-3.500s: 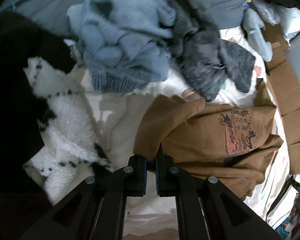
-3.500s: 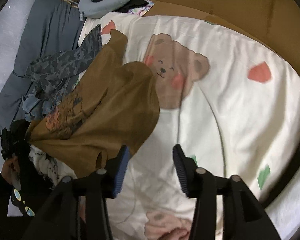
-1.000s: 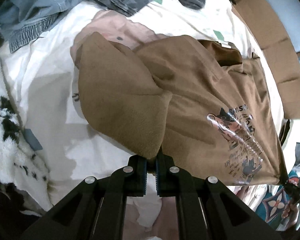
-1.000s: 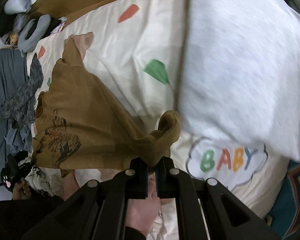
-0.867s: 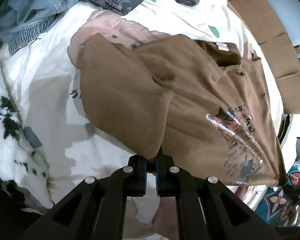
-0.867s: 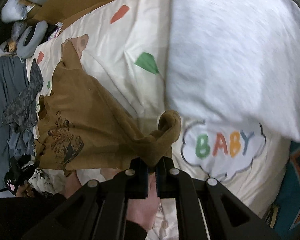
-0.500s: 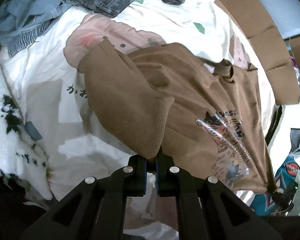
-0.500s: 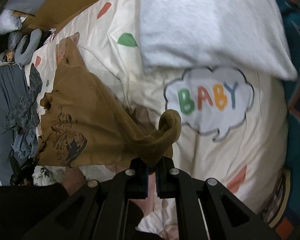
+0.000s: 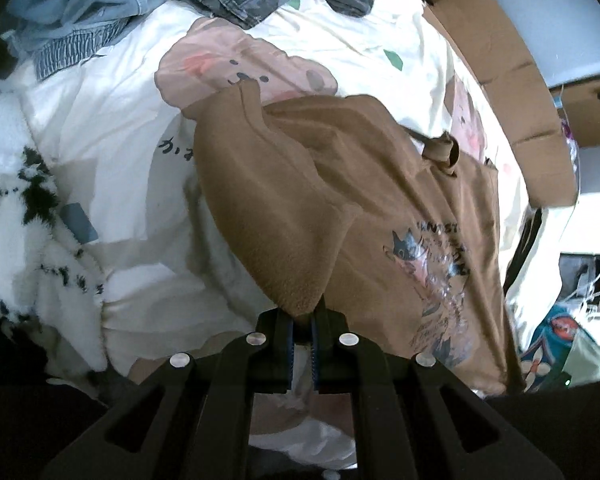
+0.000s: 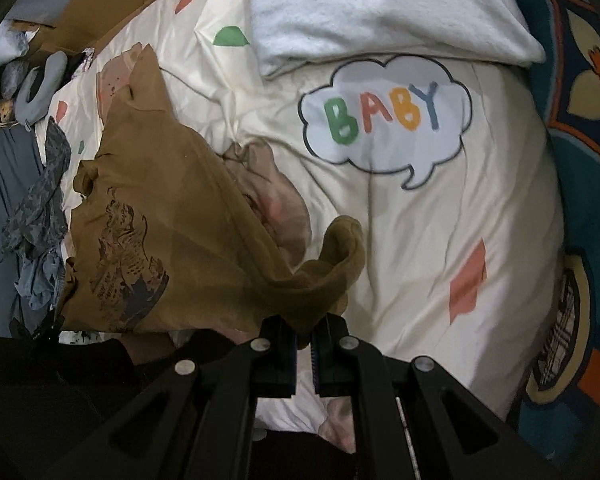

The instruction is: Fold clothes

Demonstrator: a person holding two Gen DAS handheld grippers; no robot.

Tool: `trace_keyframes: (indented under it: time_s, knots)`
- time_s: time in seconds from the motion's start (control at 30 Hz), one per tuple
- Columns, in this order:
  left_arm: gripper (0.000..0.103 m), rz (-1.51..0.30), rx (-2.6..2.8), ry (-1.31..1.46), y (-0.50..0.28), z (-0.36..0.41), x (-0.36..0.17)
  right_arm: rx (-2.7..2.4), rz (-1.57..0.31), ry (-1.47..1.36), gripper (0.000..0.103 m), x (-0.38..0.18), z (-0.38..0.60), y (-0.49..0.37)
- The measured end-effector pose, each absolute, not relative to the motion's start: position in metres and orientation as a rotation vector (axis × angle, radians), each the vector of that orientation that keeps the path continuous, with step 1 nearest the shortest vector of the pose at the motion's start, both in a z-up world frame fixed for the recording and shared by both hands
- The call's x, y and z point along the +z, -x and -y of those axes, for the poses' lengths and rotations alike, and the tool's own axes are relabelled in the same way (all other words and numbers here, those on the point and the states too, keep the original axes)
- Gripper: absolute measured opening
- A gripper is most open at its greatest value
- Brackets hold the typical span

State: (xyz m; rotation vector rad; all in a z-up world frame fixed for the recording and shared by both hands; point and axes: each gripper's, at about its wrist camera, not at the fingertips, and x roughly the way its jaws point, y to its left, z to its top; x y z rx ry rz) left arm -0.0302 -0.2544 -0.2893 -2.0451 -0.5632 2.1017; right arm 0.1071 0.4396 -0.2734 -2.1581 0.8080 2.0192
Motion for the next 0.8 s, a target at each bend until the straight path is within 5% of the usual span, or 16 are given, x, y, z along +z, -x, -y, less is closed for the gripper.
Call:
trace_keyframes:
  time_s: [0.23,0.3,0.37,0.4,0.8]
  knots:
    - [0.012,0.571,2.026,2.154,0.034,0.260,-0.308,1.963,-0.903,2.160,0.007,-0.288,-0.449,-0.130]
    - [0.031,0.560,2.023,2.200,0.034,0.263,-0.313,1.937,-0.894,2.167,0.017,-0.292,-0.454,-0.131]
    - [0.050,0.558,2.040,2.222,0.033,0.268,-0.313,1.927,-0.875,2.176,0.043,-0.294,-0.460,-0.132]
    - [0.056,0.561,2.050,2.222,0.034,0.271,-0.311,1.951,-0.865,2.173,0.047,-0.291,-0.461,-0.130]
    - [0.056,0.444,2.143,2.179,0.056,0.292,-0.295,2.152,-0.840,2.132,0.051,-0.277,-0.463,-0.068]
